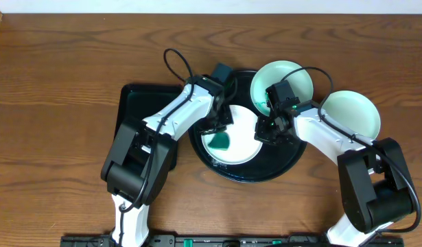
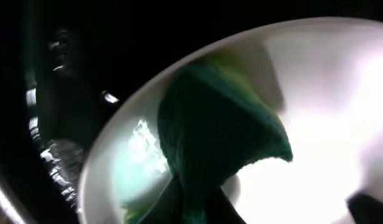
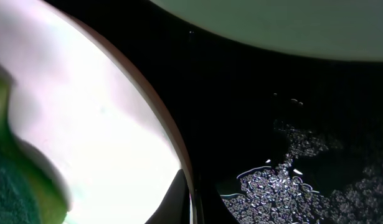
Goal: Clean dirty plates on tray and stack at the side
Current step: 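Scrub the white plate with the sponge while right gripper holds it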
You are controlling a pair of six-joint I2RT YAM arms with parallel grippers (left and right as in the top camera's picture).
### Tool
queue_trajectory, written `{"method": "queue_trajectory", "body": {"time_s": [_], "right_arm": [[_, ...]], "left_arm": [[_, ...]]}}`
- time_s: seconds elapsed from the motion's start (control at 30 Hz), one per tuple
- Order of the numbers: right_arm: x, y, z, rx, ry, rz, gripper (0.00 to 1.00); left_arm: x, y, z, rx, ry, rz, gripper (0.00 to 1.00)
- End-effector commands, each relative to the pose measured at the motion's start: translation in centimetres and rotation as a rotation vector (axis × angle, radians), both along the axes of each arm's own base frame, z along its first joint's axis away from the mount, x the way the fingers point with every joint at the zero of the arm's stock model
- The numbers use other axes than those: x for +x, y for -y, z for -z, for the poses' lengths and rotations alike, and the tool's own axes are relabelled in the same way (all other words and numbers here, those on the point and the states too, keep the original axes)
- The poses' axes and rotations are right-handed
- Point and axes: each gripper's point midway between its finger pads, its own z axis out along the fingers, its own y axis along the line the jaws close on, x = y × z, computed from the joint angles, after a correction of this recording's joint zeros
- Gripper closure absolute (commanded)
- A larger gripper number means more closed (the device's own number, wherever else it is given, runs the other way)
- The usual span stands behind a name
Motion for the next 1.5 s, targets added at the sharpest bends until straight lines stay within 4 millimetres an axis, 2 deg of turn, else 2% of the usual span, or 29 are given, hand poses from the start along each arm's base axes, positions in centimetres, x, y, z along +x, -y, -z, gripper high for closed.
{"method": "queue_trajectory", "body": {"time_s": [0.0, 0.13, 0.17, 0.23, 0.43, 0.53, 0.57, 0.8, 0.9, 1.0, 1.13, 1.23, 1.3, 1.33, 1.47], "right_arm": [[-0.4, 1.4, 2.4, -0.083, -0.032, 0.019, 0.99], [-0.4, 1.4, 2.4, -0.083, -0.032, 0.019, 0.99], [-0.4, 1.4, 2.4, -0.083, -0.032, 0.019, 0.99], [-0.4, 1.4, 2.4, -0.084, -0.032, 0.016, 0.99], [-0.4, 1.4, 2.4, -0.084, -0.031, 0.012, 0.99], [-0.4, 1.4, 2.4, -0.084, -0.031, 0.012, 0.99], [-0.4, 1.4, 2.4, -0.084, -0.031, 0.011, 0.99], [-0.4, 1.4, 2.4, -0.084, -0.031, 0.011, 0.99], [-0.4, 1.4, 2.4, -0.084, -0.031, 0.009, 0.99], [-0.4, 1.4, 2.4, -0.084, -0.030, 0.008, 0.99], [-0.4, 1.4, 2.4, -0.084, -0.030, 0.008, 0.99], [-0.4, 1.4, 2.4, -0.084, -0.029, 0.009, 0.99], [-0.4, 1.4, 2.4, -0.084, -0.029, 0.009, 0.99], [-0.3, 1.4, 2.3, -0.083, -0.026, 0.009, 0.99], [-0.3, 1.4, 2.3, -0.083, -0.026, 0.009, 0.99]], "left_arm": [[-2.8, -2.0, 2.3, 0.161, -0.074, -0.037, 0.93], [-3.9, 2.5, 2.0, -0.011, -0.093, 0.083, 0.93], [-3.8, 4.6, 1.7, -0.116, -0.078, 0.152, 0.93], [-3.5, 6.5, 1.2, -0.218, -0.059, 0.204, 0.93], [-0.8, 8.3, 0.1, -0.358, 0.024, 0.202, 0.93], [0.8, 8.0, -0.2, -0.385, 0.064, 0.180, 0.93], [2.0, 7.4, -0.4, -0.393, 0.089, 0.162, 0.93], [5.0, 6.0, -2.2, -0.535, 0.140, 0.136, 0.93], [6.1, 4.4, -2.6, -0.527, 0.168, 0.127, 0.93], [6.5, 1.5, -1.9, -0.412, 0.167, 0.071, 0.93], [4.7, -3.7, -0.3, -0.112, 0.108, -0.009, 0.93], [2.4, -5.6, 0.3, 0.021, 0.036, 0.004, 0.93], [0.8, -5.5, 0.3, 0.055, -0.011, 0.028, 0.93], [-0.4, -4.7, 0.3, 0.055, -0.040, 0.058, 0.93], [-2.5, -0.7, 0.0, -0.047, -0.084, 0.130, 0.93]]}}
